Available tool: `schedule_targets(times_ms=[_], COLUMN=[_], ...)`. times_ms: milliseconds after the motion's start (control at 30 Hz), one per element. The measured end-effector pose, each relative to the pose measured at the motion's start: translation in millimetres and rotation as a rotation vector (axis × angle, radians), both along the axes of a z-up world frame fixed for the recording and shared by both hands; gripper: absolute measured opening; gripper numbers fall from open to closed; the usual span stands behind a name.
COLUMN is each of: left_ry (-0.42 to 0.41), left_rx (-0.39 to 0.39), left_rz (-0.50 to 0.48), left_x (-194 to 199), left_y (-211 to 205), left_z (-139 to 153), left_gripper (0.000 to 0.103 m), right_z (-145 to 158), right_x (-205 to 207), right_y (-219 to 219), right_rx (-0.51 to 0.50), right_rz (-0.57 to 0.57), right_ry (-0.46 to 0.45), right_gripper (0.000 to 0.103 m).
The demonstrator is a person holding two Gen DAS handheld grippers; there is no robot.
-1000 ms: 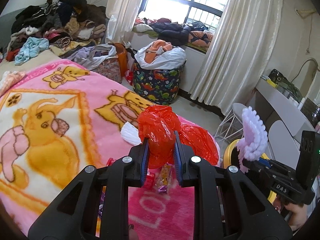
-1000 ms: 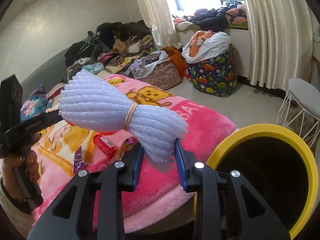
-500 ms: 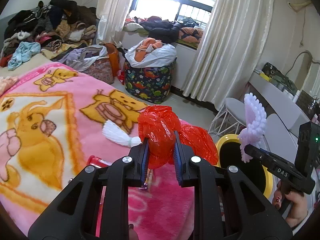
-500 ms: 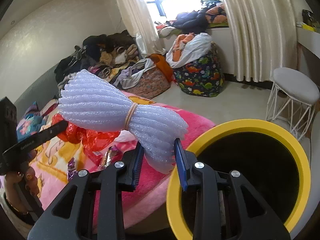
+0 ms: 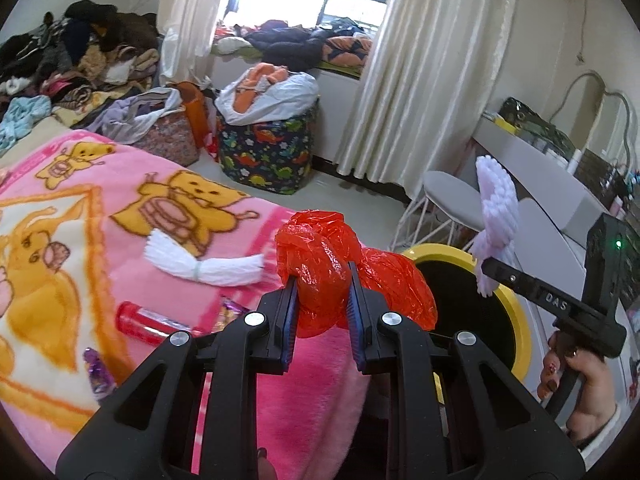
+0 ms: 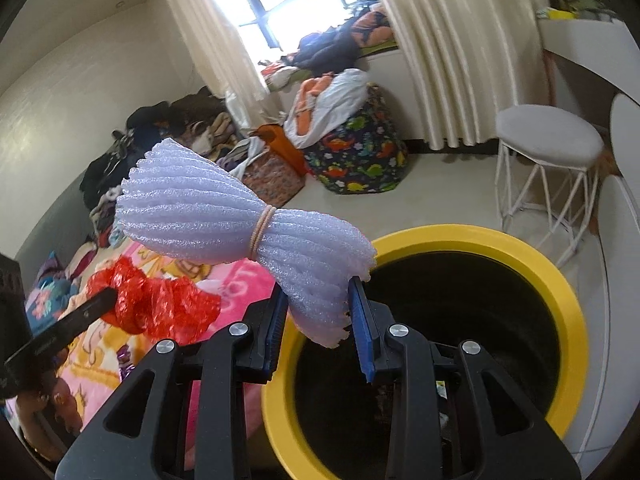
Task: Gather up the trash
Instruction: 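Carry the foam net and red bag over the bin with both grippers, then open both grippers to drop the foam net and red bag into the bin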
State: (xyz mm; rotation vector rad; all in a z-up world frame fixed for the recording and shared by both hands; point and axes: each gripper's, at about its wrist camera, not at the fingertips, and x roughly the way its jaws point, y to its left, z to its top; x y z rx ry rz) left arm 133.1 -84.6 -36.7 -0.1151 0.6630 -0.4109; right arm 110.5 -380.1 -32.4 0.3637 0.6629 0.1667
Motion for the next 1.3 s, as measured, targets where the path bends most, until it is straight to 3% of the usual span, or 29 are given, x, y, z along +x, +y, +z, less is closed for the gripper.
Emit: schedule_targets(times_ms=[700, 1300], left_ry=[0.023, 0.069], left_rx=[0.123, 0.201], left_rz=[-0.214, -0.350], left_x=[-16.0, -9.5], left_y=[-98.8, -151.1], left_z=[-31.8, -66.6], left_gripper=[0.016, 0.016], right_z=[-34.8, -52.1], right_x=[-13.5, -12.6], right_y=[-65.5, -89.5], right_rx=[0.022, 0.060], right_rz=[-0.211, -0.269], right_ry=[0.133, 0.196], right_gripper=[0.031, 0.035])
